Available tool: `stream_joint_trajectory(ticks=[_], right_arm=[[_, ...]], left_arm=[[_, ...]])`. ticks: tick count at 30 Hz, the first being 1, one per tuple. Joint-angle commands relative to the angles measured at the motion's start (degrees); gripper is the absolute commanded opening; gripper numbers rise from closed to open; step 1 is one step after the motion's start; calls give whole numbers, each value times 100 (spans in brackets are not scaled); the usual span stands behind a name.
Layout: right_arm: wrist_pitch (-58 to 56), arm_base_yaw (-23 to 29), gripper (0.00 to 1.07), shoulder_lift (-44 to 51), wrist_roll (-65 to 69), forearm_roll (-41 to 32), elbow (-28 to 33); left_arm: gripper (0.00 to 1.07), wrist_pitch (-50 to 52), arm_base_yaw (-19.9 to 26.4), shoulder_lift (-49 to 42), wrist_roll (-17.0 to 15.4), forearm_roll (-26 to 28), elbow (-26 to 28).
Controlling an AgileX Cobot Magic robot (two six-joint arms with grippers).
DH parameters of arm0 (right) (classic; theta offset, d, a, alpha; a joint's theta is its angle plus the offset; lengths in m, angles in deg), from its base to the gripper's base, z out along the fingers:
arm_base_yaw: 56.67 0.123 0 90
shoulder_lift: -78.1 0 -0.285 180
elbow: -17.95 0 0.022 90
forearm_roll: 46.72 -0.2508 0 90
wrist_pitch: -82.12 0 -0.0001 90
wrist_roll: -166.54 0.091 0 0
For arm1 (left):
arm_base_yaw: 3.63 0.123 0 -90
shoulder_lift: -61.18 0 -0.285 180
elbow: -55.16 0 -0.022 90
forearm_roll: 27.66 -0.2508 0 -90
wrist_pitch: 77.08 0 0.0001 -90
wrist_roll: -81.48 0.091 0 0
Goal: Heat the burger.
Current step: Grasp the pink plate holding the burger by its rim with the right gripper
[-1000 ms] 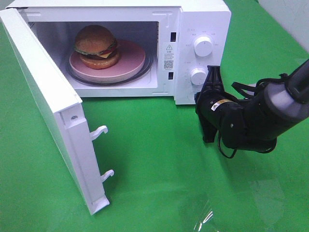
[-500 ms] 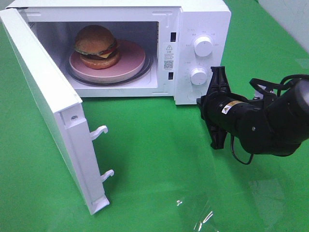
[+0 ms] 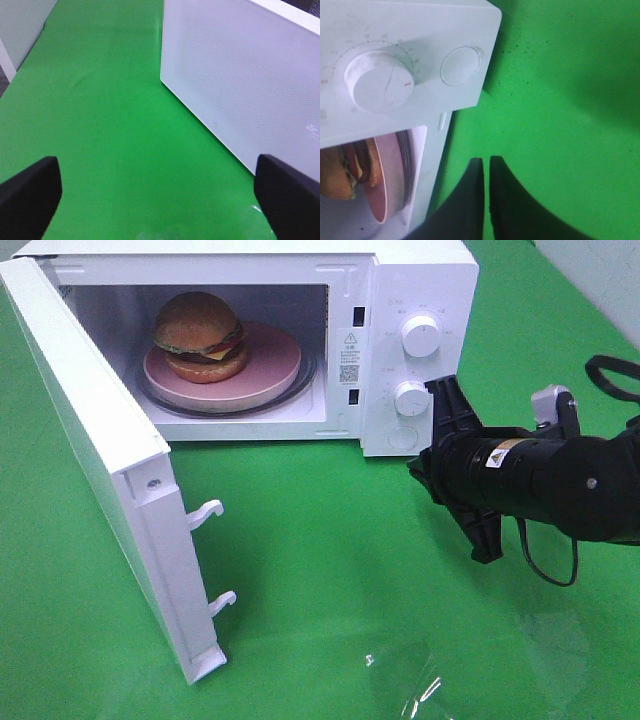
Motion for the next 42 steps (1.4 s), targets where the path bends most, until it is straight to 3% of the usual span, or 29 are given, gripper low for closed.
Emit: stream_joint_trajectory(ticks=[1,21,33,42], right_arm=[[-779,17,6,458,-1112,86,6],[-2859,17,10,1530,-4206,86,-34],[-4332,17,13,1558,-6188,132,-504],[-5099,17,16,1558,-7638,1180,-865]], left_arm=[[97,-6,-40,-34,-29,34,-23],[97,-6,-40,-34,-29,34,-23],[97,-6,-40,-34,-29,34,-23],[97,-6,-40,-34,-29,34,-23]])
